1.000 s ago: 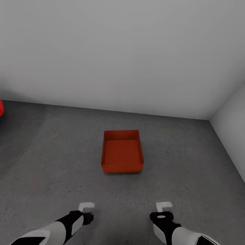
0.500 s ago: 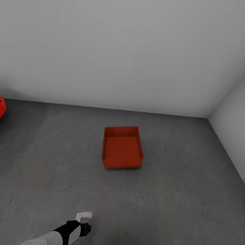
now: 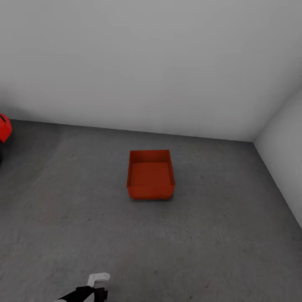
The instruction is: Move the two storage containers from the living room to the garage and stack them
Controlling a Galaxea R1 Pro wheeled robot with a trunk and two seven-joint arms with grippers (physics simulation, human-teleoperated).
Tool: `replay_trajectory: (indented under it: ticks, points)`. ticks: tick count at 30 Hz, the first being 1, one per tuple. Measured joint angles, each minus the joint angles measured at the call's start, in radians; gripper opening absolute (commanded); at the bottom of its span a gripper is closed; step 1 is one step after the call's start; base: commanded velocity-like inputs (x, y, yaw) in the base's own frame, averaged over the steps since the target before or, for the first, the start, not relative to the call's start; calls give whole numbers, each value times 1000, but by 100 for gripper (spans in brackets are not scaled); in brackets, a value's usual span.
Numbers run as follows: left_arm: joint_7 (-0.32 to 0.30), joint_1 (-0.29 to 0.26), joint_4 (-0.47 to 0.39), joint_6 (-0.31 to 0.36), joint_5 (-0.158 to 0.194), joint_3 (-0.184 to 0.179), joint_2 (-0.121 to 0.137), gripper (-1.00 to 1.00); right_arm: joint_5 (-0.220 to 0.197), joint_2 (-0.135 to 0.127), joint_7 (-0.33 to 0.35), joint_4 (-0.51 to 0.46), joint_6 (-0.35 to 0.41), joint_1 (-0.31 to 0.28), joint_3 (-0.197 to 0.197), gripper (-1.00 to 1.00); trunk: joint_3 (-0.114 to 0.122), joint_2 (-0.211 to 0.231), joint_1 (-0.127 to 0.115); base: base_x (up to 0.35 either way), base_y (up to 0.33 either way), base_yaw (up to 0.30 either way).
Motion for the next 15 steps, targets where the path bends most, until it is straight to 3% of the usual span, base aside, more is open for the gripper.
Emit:
replay_trajectory:
  ticks: [15]
  points:
    - [0,32,0,-16,-1,0,-1,100,0,4,1,3,1,1,0,100,22,0,0,-1,0,0]
